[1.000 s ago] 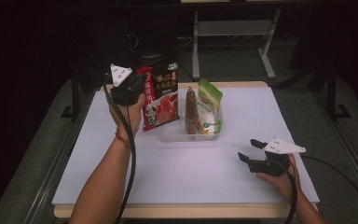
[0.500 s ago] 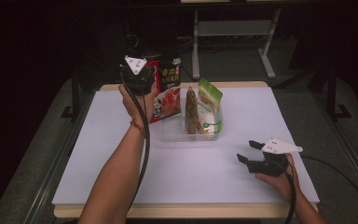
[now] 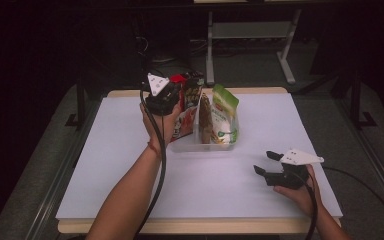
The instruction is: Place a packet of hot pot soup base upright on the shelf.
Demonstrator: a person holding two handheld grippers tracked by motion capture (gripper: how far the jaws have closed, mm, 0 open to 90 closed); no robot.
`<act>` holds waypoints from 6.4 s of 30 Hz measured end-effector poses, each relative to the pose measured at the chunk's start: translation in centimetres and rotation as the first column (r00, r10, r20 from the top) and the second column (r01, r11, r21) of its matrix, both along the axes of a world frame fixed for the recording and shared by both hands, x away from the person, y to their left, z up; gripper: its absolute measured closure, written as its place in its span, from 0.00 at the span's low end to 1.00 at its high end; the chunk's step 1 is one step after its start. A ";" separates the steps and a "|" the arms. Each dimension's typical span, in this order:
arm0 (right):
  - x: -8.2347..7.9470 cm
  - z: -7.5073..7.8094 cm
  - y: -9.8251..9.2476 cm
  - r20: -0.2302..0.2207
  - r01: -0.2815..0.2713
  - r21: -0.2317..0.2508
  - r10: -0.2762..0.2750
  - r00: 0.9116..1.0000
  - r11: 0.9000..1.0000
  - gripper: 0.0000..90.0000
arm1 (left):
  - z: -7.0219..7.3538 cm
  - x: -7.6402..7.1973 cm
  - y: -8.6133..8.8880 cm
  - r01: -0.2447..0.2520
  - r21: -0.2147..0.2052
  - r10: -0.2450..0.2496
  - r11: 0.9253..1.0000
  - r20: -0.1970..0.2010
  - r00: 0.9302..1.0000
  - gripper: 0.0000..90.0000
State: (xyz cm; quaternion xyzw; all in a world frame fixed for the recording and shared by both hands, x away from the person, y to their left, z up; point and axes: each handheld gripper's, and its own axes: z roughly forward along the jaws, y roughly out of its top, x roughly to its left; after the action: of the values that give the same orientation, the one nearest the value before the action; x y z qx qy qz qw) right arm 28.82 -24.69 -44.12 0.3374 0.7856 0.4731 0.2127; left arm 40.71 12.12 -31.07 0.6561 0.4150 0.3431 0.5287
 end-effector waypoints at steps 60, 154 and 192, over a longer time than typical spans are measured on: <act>0.2 -0.7 0.6 -0.062 -0.042 -0.044 0.039 0.997 0.998 0.33 | -5.4 1.7 2.0 0.178 0.084 -0.143 0.980 -0.316 0.938 0.66; -0.1 -0.6 0.9 -0.058 -0.071 -0.073 0.067 0.996 0.995 0.32 | -8.5 -2.4 4.2 0.221 0.153 -0.217 0.963 -0.043 0.975 0.61; -1.0 0.7 1.3 0.008 -0.055 -0.144 0.057 0.998 0.988 0.32 | -7.2 -6.1 8.7 0.280 0.315 -0.275 0.907 -0.064 0.959 0.43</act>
State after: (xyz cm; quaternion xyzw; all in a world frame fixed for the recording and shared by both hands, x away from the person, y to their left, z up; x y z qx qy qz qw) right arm 27.82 -23.39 -43.37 0.2963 0.8255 0.4229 0.2278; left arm 34.59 20.79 -38.26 0.7887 0.2609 0.3215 0.4545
